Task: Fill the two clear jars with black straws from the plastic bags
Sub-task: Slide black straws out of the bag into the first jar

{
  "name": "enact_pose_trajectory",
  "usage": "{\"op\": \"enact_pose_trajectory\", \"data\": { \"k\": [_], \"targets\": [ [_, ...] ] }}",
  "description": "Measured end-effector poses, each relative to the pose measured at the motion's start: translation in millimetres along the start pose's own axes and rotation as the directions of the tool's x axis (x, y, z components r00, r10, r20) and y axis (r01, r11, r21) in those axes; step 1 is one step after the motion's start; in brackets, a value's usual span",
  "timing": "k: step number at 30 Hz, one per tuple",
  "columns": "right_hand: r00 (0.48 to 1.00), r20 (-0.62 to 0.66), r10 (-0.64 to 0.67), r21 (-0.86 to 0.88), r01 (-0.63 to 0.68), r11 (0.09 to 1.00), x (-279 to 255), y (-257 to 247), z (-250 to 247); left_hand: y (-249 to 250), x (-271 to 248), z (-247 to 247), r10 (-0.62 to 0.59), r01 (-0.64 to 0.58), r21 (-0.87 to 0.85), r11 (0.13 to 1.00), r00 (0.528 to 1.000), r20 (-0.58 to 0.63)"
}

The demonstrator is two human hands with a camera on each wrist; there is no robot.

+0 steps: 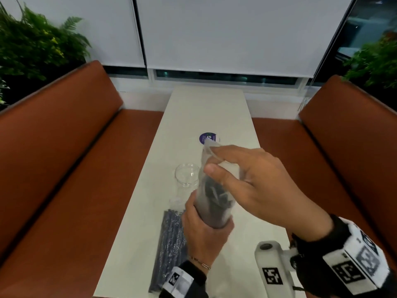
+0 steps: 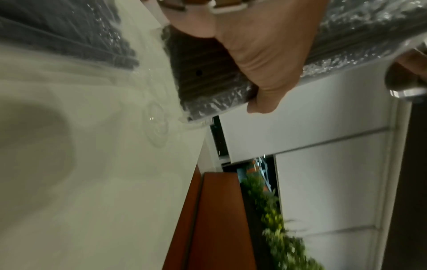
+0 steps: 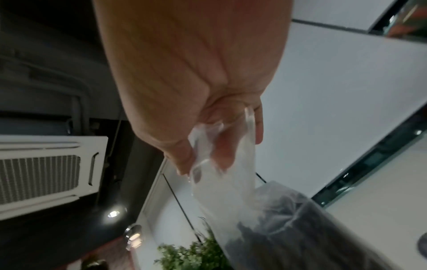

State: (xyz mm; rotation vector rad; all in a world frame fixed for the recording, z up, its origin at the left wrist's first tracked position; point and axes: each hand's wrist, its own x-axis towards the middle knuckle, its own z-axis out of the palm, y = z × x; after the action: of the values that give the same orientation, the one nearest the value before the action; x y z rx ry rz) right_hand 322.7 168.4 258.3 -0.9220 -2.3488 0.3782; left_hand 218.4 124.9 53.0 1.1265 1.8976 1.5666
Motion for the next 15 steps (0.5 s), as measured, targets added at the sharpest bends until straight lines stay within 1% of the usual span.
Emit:
{"op": "enact_pose_trajectory", "data": {
  "k": [2,4,6,8,9,10,12,14,15],
  "targets": [
    [0.999,0.015,-0.029,0.015,0.029,0.999,16,-6,-2,-1,18,-17,-0.023,0.023,-0.017,1.000,0.999,-0.031],
    [0.999,0.009,-0.050,-0.008,0.050,0.999,34,-5,-7,-3,38,-43,-0.033,0.034,0.036,0.999,0.999,-0.010],
    [0.999,0.034,0.019,0.008,-0.019,1.000,50,2,-12,-9,60,-76,-0.050,0.041,0.156,0.987,0.997,0.058],
    [0.990,0.096,0.103,-0.003,-0.103,0.995,63,13,-10,-16,84,-112,-0.058,0.011,0.311,0.950,0.988,0.143],
    [0.986,0.125,0.107,-0.055,-0.101,0.993,70,20,-4,-18,96,-129,-0.057,-0.025,0.406,0.913,0.980,0.189],
    [0.984,0.158,0.085,-0.134,-0.064,0.989,76,26,5,-18,109,-145,-0.058,-0.074,0.510,0.857,0.969,0.239],
    [0.966,0.257,0.007,-0.319,0.078,0.945,87,37,35,-14,133,-170,-0.092,-0.175,0.691,0.701,0.939,0.331],
    [0.928,0.368,-0.050,-0.446,0.224,0.867,94,47,76,-8,155,-186,-0.155,-0.251,0.792,0.557,0.905,0.397],
    [0.908,0.415,-0.063,-0.469,0.273,0.840,96,52,99,-6,165,-191,-0.187,-0.287,0.818,0.498,0.886,0.424]
  ]
}}
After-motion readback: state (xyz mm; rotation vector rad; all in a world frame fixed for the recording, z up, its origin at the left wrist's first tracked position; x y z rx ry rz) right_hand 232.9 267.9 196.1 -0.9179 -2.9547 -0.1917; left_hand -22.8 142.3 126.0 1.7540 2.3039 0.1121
